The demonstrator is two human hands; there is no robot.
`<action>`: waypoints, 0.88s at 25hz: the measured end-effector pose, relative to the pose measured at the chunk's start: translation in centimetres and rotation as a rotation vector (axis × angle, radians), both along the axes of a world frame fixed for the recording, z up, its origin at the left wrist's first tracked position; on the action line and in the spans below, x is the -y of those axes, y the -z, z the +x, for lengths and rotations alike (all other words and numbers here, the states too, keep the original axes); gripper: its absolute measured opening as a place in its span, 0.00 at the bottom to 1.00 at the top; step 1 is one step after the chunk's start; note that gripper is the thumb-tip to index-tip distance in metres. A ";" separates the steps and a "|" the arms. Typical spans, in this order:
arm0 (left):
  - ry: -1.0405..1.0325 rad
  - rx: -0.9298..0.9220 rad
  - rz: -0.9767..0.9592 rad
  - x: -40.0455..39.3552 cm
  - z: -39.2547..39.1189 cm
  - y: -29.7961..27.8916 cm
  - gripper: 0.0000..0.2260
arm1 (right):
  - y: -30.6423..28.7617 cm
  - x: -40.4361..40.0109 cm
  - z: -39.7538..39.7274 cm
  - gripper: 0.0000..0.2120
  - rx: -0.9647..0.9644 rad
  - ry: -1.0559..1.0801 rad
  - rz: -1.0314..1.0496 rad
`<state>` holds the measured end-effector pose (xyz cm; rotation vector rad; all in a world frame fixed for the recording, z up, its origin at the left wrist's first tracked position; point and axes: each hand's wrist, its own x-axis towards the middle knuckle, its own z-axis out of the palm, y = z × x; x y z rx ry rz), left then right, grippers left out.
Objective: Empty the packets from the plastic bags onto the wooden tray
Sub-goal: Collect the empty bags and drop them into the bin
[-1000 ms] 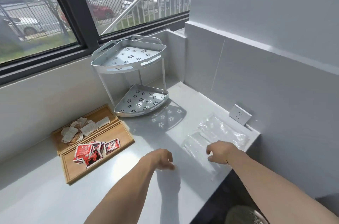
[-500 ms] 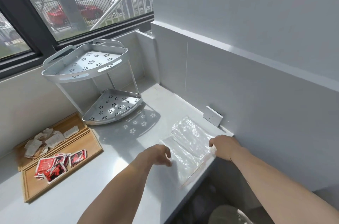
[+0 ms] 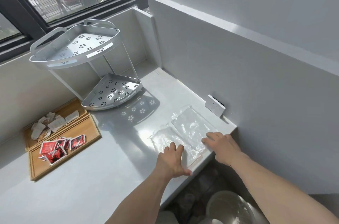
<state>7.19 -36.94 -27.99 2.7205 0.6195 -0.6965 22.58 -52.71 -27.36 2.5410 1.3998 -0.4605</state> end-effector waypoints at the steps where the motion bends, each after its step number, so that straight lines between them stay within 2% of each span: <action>1: 0.011 0.020 0.054 0.6 -0.3 0.4 0.38 | 0.3 0.1 -0.3 0.32 0.020 0.009 0.016; 5: 0.096 0.150 0.205 2.8 -1.0 1.6 0.26 | 1.5 0.9 -1.8 0.29 0.119 0.033 0.035; 9: 0.352 0.171 0.210 4.1 -1.4 1.6 0.16 | 2.3 1.4 -3.3 0.20 0.162 0.079 0.014; 13: 0.502 0.130 0.168 3.9 -1.4 2.0 0.11 | 2.1 1.6 -4.6 0.17 0.167 0.135 -0.005; 16: 0.535 0.155 0.094 2.8 -1.3 2.2 0.09 | 1.5 2.3 -5.5 0.18 0.176 0.206 -0.013; 19: 0.507 0.171 0.027 1.7 -0.4 1.5 0.10 | 0.9 3.9 -6.8 0.23 0.170 0.327 -0.020; 22: 0.544 0.198 0.024 1.2 1.0 0.7 0.09 | 0.0 6.3 -8.5 0.22 0.163 0.467 0.000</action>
